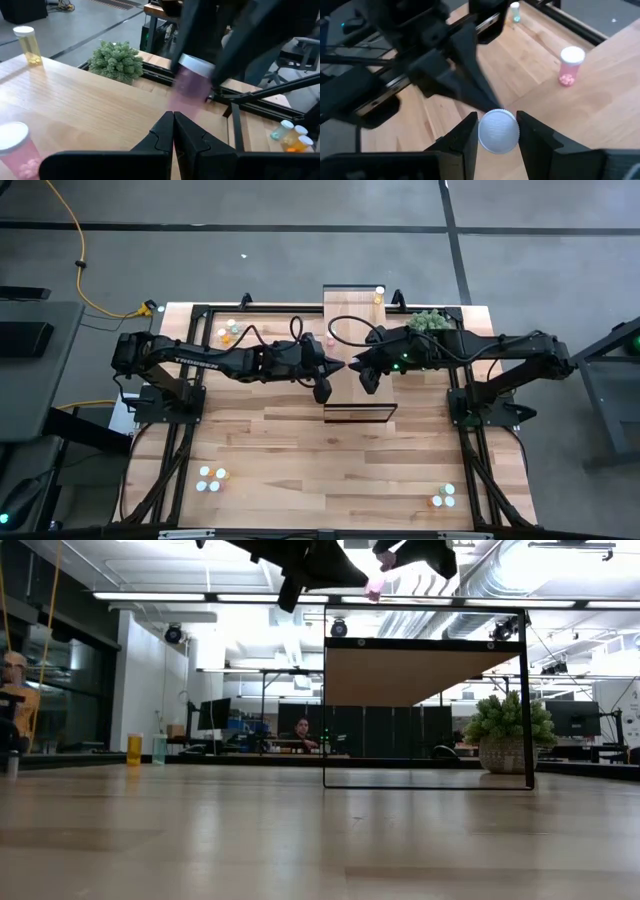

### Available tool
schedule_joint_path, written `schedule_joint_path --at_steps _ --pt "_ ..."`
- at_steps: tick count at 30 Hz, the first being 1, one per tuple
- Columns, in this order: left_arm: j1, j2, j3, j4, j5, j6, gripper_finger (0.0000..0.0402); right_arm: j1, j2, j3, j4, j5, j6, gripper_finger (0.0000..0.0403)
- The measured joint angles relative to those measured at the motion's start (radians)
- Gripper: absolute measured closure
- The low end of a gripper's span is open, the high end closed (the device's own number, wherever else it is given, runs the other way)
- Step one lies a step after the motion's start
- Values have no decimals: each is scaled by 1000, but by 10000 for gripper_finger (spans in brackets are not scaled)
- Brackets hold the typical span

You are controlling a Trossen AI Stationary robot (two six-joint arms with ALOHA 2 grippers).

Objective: Pick and place medicine bottles onto shelf by color
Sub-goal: Put the right pink pill bottle on the shelf aligned with the other pink pill bottle

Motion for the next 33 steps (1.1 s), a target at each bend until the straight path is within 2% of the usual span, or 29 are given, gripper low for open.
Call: schedule_joint_path --at_steps 13,18,20,25,33 --pt "-20 0 0 19 11 22 402 0 0 0 9 4 -13 295" --pt "-5 -60 -1 -49 -86 80 401 0 0 0 -51 -1 -10 295" --pt "16 -74 0 -54 -92 91 401 0 0 0 -49 -3 -10 295" --pt "55 -62 0 -54 -42 63 402 0 0 0 -6 -9 -20 295" --pt "38 -10 -1 13 29 40 402 0 -1 0 27 14 -28 295"
